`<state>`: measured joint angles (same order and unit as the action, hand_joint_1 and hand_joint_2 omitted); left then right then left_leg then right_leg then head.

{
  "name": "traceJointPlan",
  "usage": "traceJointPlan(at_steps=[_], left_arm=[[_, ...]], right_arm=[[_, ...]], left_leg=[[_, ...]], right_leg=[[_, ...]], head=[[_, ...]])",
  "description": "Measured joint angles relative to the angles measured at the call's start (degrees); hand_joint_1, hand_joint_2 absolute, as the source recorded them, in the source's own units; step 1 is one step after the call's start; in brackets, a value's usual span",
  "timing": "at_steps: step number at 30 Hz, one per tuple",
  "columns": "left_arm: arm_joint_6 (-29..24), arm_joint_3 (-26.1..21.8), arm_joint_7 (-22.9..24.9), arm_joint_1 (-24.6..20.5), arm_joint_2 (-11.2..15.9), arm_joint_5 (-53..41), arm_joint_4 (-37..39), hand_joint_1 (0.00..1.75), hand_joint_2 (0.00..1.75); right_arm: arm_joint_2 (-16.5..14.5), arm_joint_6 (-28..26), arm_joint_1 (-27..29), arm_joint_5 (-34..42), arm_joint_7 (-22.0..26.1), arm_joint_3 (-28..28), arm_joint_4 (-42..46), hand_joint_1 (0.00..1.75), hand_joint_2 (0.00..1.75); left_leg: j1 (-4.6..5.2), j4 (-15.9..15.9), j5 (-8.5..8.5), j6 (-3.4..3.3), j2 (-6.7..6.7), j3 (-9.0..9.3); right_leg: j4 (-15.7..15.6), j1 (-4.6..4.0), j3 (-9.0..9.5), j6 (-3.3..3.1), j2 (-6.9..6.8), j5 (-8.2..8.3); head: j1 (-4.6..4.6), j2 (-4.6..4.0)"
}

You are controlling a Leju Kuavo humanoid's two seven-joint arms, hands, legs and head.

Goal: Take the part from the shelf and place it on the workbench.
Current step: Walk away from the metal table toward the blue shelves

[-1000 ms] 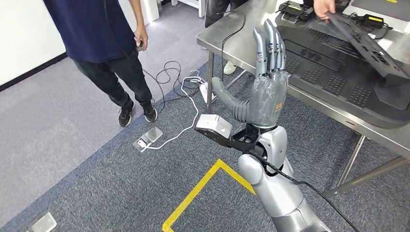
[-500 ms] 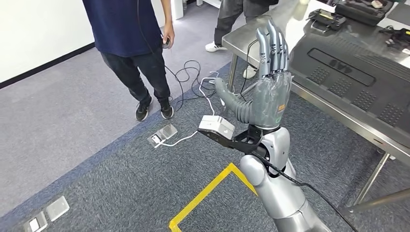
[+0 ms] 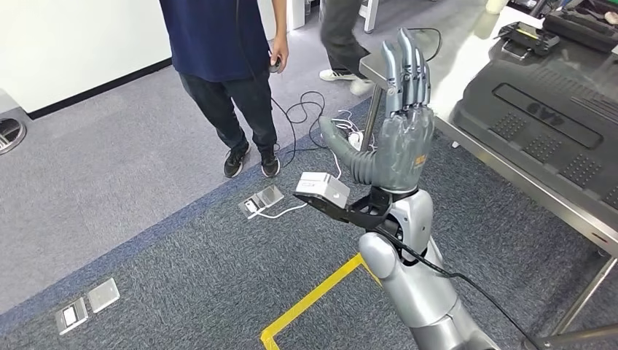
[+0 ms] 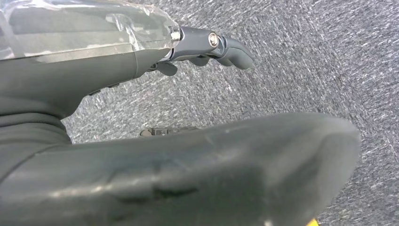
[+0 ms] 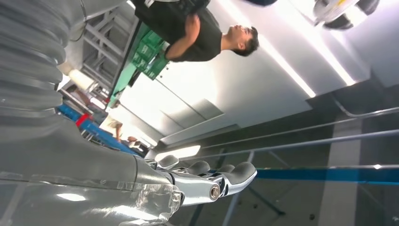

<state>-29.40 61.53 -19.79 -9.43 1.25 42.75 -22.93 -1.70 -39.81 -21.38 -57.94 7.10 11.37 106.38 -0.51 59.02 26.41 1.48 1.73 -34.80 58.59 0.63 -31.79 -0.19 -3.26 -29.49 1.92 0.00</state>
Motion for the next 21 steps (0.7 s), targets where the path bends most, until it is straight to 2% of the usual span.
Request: traceJointPlan(at_steps=[2,4,5,6,8,9,10,11,12,14,15,16,18,20,21], left_arm=[[0.0,0.0,0.0,0.1,0.0,0.1,0.0,0.00,0.00],[0.0,0.0,0.0,0.2,0.0,0.3,0.0,0.00,0.00],[0.0,0.0,-0.1,0.1,0.0,0.3,0.0,0.00,0.00],[0.0,0.0,-0.1,0.1,0.0,0.3,0.0,0.00,0.00],[0.0,0.0,-0.1,0.1,0.0,0.4,0.0,0.00,0.00],[0.0,0.0,-0.1,0.1,-0.1,0.4,0.0,0.00,0.00],[0.0,0.0,-0.1,0.1,-0.1,0.4,0.0,0.00,0.00],[0.0,0.0,-0.1,0.1,-0.1,0.4,0.0,0.00,0.00],[0.0,0.0,-0.1,0.1,-0.1,0.4,0.0,0.00,0.00],[0.0,0.0,-0.1,0.1,-0.1,0.4,0.0,0.00,0.00],[0.0,0.0,-0.1,0.1,-0.1,0.4,0.0,0.00,0.00],[0.0,0.0,-0.1,0.1,-0.1,0.4,0.0,0.00,0.00],[0.0,0.0,-0.1,0.2,-0.1,0.4,0.0,0.00,0.00],[0.0,0.0,-0.1,0.2,-0.1,0.4,0.0,0.00,0.00],[0.0,0.0,-0.1,0.2,-0.1,0.4,0.0,0.00,0.00]], right_arm=[[0.0,0.0,0.0,0.0,-0.1,0.0,0.0,0.00,1.75],[0.0,0.0,-0.1,0.0,-0.2,0.1,0.0,0.00,1.75],[0.0,0.0,-0.1,0.0,-0.2,0.1,0.0,0.00,1.75],[0.0,0.0,-0.1,0.0,-0.3,0.1,0.0,0.00,1.75],[0.1,0.0,0.0,0.0,-0.4,0.1,0.0,0.00,1.75],[0.1,0.0,0.0,0.0,-0.4,0.1,0.0,0.00,1.75],[0.1,0.0,0.1,0.0,-0.4,0.1,0.0,0.00,1.75],[0.1,0.0,0.1,0.0,-0.5,0.1,0.0,0.00,1.75],[0.2,0.0,0.1,0.0,-0.5,0.1,0.0,0.00,1.75],[0.2,0.0,0.0,0.0,-0.5,0.1,0.0,0.00,1.75],[0.3,0.0,0.0,0.0,-0.5,0.1,0.0,0.00,1.75],[0.3,0.0,0.0,0.0,-0.5,0.1,0.0,0.00,1.75],[0.4,0.0,0.0,0.0,-0.5,0.2,0.0,0.00,1.75],[0.4,0.0,-0.1,0.0,-0.5,0.3,0.0,0.00,1.75],[0.4,0.0,-0.1,0.0,-0.5,0.3,0.0,0.00,1.75]], left_leg=[[0.18,-0.3,-0.01,-0.73,-0.58,-0.06],[0.04,-0.8,-0.24,-1.53,-1.11,0.09],[-0.09,-1.0,-0.36,-1.92,-1.32,0.21],[-0.07,-1.1,-0.39,-2.18,-1.56,0.25],[0.06,-1.1,-0.32,-2.44,-2.22,0.26],[0.12,-1.0,-0.29,-2.48,-2.65,0.29],[0.15,-1.0,-0.26,-2.48,-3.10,0.34],[0.13,-0.9,-0.20,-2.44,-3.58,0.43],[0.10,-0.7,-0.08,-2.33,-4.08,0.51],[0.15,-0.2,0.20,-1.90,-5.01,0.33],[0.14,0.0,0.26,-1.62,-5.38,0.13],[0.12,0.1,0.23,-1.32,-5.70,-0.06],[-0.07,0.2,0.30,-0.70,-5.99,-0.16],[-0.04,2.5,1.87,-0.06,-4.81,-1.00],[-0.06,5.4,3.40,0.21,-3.91,-2.19]], right_leg=[[-0.2,-0.06,0.14,0.59,-0.49,-0.11],[0.8,0.13,-0.11,1.12,0.23,-1.19],[2.8,0.22,-0.95,1.26,1.04,-2.52],[6.1,0.27,-2.45,1.34,1.97,-4.34],[13.9,0.25,-6.38,1.43,2.91,-7.52],[16.2,0.23,-7.68,1.47,3.07,-7.84],[16.3,0.24,-7.93,1.45,3.13,-6.93],[14.0,0.27,-7.06,1.39,3.21,-5.02],[10.0,0.34,-5.39,1.30,3.56,-2.59],[3.1,0.45,-2.44,1.10,4.85,0.30],[1.4,0.43,-1.76,0.97,5.35,0.71],[1.1,0.32,-1.65,0.76,5.52,0.50],[0.9,0.24,-1.55,0.11,4.87,0.67],[0.4,0.38,-1.23,-0.62,4.00,0.86],[0.3,0.41,-1.09,-0.87,3.49,0.88]], head=[[0.02,0.00],[0.10,0.00],[0.19,0.00],[0.33,0.00],[0.56,0.00],[0.63,0.00],[0.66,0.00],[0.68,0.00],[0.74,0.00],[0.84,0.00],[0.87,0.00],[0.86,0.00],[0.85,0.00],[0.51,0.00],[0.31,0.00]])
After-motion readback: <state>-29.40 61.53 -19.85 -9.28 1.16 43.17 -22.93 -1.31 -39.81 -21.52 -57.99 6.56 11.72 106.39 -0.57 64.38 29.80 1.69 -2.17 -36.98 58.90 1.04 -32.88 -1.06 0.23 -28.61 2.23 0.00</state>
